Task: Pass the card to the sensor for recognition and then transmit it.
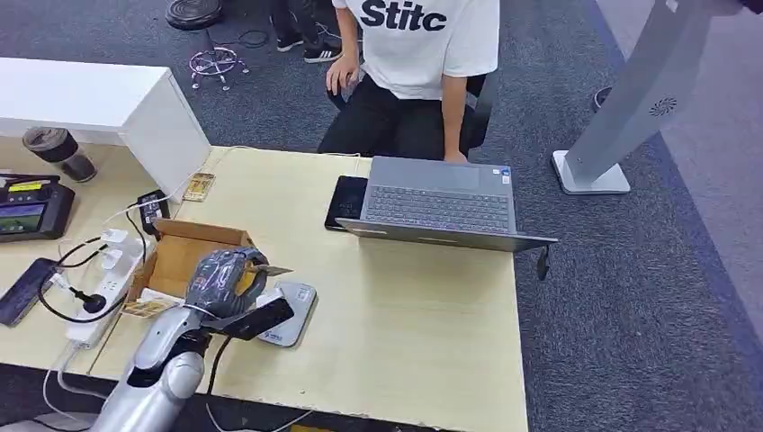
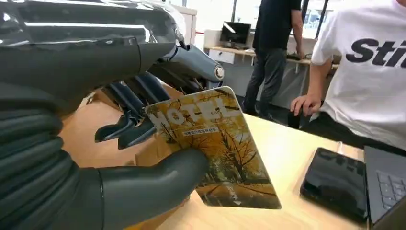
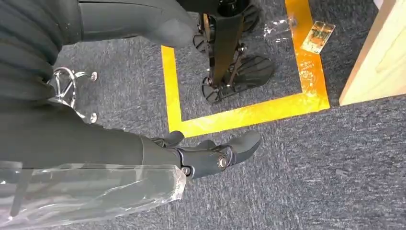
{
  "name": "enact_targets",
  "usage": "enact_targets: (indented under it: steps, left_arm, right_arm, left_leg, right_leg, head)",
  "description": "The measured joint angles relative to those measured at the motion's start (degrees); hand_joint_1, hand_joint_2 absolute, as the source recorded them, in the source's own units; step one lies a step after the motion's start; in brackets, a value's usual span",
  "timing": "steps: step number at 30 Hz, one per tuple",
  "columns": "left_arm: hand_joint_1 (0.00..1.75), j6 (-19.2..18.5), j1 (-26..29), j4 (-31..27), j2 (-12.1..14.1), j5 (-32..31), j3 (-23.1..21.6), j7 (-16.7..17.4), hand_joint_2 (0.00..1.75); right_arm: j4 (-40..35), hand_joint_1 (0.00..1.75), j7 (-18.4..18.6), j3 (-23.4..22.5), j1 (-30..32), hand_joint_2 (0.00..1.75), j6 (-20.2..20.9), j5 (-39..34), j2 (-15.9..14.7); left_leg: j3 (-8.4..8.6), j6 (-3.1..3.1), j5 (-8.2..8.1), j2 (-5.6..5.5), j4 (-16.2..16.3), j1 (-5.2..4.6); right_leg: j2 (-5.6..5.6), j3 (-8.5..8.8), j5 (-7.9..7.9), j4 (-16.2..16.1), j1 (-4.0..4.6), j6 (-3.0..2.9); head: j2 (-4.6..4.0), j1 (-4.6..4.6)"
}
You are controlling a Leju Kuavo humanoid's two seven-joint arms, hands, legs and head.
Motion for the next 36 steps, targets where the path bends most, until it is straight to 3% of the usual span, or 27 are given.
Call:
enact_targets:
  steps: [31,36]
  left_arm:
    - [1.75,-0.3,0.0,1.2,1.1,-0.2,-1.1,0.5,1.75]
    - [1.75,0.7,-0.1,3.9,1.0,-0.6,-1.9,0.2,1.75]
  right_arm:
    - [0.6,0.00,-0.1,0.3,0.0,1.75,0.0,0.2,0.2]
    - [0.8,0.00,0.3,1.4,-0.3,1.75,0.0,1.0,0.4]
  left_leg:
    - [-0.01,0.00,0.00,0.00,0.0,0.00]
    - [0.00,0.00,0.00,0.00,0.0,0.00]
  right_leg:
    - [-0.01,0.00,0.00,0.0,0.00,0.00]
    - [0.00,0.00,0.00,0.0,0.00,0.00]
  head:
    - [0.00,0.00]
    - [0.00,0.00]
